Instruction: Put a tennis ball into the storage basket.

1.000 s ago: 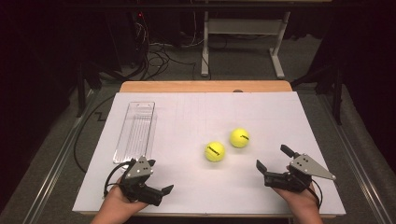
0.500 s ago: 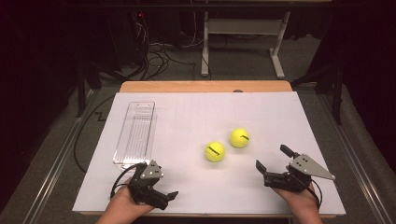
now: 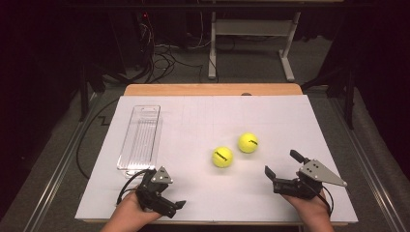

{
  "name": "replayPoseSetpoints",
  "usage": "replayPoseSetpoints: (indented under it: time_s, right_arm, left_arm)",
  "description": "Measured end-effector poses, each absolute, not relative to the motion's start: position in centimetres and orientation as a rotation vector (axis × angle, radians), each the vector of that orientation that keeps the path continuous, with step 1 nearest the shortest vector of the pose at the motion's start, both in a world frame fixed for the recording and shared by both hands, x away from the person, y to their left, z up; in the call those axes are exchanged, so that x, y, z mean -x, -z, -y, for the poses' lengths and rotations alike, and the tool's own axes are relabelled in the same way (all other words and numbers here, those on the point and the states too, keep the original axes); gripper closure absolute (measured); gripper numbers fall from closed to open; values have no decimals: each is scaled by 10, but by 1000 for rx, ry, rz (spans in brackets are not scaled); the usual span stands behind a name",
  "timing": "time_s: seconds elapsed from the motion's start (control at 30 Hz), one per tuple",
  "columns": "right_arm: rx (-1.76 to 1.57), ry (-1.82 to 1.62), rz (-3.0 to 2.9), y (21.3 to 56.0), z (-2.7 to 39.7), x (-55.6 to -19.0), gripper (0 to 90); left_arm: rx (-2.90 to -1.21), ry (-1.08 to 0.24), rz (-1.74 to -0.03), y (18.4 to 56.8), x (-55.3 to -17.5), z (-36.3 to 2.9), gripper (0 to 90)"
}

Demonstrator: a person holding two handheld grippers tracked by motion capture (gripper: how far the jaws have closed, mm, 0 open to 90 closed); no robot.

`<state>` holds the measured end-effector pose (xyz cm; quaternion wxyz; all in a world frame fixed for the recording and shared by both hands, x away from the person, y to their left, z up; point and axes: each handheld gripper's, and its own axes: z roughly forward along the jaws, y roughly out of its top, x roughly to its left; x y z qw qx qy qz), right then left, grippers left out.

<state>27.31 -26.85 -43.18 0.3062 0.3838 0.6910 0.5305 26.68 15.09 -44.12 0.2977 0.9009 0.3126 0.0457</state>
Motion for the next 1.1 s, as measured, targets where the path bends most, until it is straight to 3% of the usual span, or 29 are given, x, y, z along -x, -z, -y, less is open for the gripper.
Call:
replayPoseSetpoints:
  time_s: [0.57, 1.1]
  right_arm:
    - [-998, -1410, -1834, 431, 269, -273, 1]
    - [-992, -1415, -1836, 430, 268, -272, 2]
  left_arm:
    - [-2459, 18, -933, 427, -280, -137, 11]
    - [-2569, 86, -920, 420, -295, -118, 8]
